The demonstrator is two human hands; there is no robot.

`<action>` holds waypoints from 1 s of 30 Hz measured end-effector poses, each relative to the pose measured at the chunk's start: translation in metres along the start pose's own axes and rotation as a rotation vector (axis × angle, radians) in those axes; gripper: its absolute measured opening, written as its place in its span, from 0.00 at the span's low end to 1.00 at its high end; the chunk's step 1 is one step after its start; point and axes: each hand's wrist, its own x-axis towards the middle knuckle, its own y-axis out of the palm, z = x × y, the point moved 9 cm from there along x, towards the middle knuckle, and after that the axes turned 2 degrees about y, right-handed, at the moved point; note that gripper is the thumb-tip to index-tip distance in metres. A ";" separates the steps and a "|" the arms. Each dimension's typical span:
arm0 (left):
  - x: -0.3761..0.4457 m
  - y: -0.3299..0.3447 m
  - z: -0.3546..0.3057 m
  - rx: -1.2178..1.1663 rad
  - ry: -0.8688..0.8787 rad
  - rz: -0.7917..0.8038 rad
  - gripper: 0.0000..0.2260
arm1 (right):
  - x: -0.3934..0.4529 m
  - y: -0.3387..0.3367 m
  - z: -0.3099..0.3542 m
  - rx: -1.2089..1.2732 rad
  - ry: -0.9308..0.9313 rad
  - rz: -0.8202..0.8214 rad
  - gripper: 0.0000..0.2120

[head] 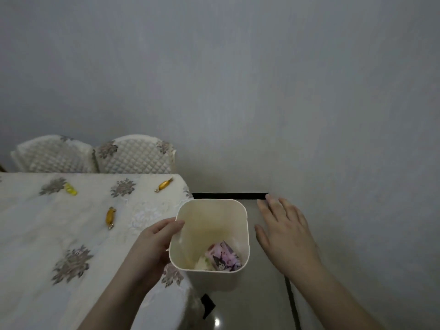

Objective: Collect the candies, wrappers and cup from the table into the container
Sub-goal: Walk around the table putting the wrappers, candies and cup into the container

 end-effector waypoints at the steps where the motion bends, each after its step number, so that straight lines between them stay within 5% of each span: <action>1: 0.003 -0.003 -0.002 -0.005 0.001 -0.041 0.10 | 0.013 0.002 0.001 0.014 -0.036 0.000 0.27; 7: -0.002 -0.039 -0.002 -0.106 0.006 -0.340 0.10 | 0.078 0.025 0.034 0.108 -0.262 0.050 0.28; 19: -0.134 -0.168 0.040 -0.277 0.089 -0.895 0.09 | 0.080 0.058 0.225 0.198 -0.780 0.140 0.27; 30: -0.199 -0.257 0.123 -0.435 0.063 -1.079 0.09 | 0.024 0.098 0.354 0.160 -1.055 0.211 0.28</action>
